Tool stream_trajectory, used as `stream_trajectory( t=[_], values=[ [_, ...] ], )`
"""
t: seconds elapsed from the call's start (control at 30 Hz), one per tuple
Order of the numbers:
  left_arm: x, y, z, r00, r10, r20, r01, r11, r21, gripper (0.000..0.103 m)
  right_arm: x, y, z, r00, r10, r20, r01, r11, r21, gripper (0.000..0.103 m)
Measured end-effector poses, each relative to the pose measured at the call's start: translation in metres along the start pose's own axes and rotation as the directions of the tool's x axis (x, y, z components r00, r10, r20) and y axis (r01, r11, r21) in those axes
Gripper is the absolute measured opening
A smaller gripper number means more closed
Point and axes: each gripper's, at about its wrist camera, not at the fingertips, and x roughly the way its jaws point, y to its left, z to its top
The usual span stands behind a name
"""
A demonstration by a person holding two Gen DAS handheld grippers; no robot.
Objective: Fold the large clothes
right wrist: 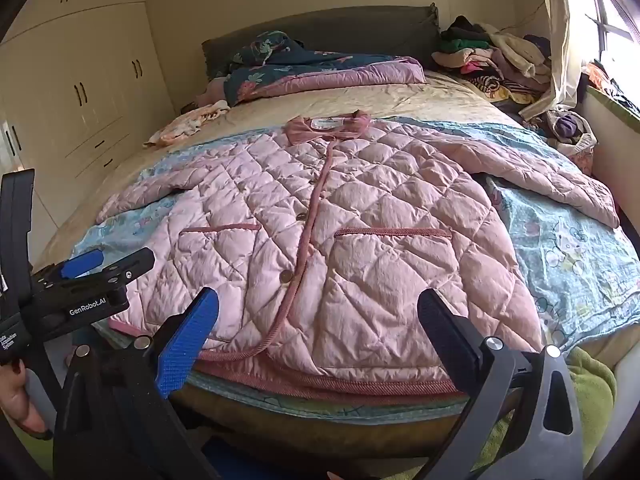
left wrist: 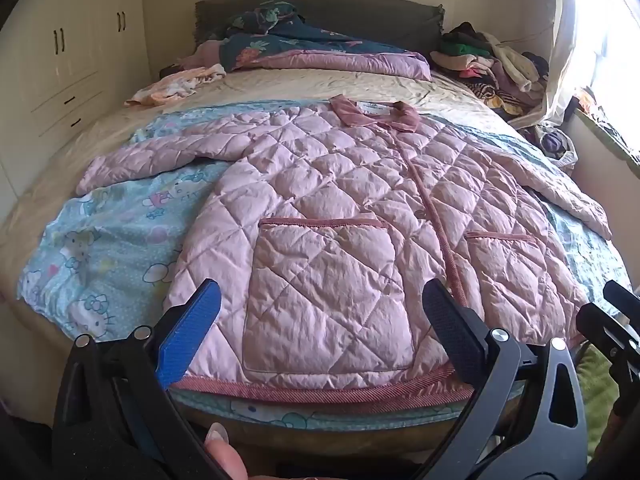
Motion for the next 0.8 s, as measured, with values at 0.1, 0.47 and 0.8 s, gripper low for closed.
stream_trajectory(
  t=[0.1, 0.47, 0.8],
  values=[
    [-0.0008, 0.0000, -0.0001, 1.000, 0.002, 0.008, -0.002, 1.000, 0.000, 0.095, -0.0012, 0.0008, -0.0004, 1.000, 0.001, 0.009, -0.001, 1.000, -0.003, 0.099],
    [-0.0002, 0.0000, 0.0000, 1.000, 0.002, 0.001, -0.002, 1.000, 0.000, 0.095, -0.0017, 0.0016, -0.0008, 1.000, -0.003, 0.007, 0.003, 1.000, -0.002, 0.099],
    [-0.0004, -0.0001, -0.0001, 1.000, 0.001, 0.002, -0.001, 1.000, 0.001, 0.095, -0.0028, 0.0018, -0.0009, 1.000, -0.006, 0.009, 0.006, 1.000, -0.003, 0.099]
  ],
)
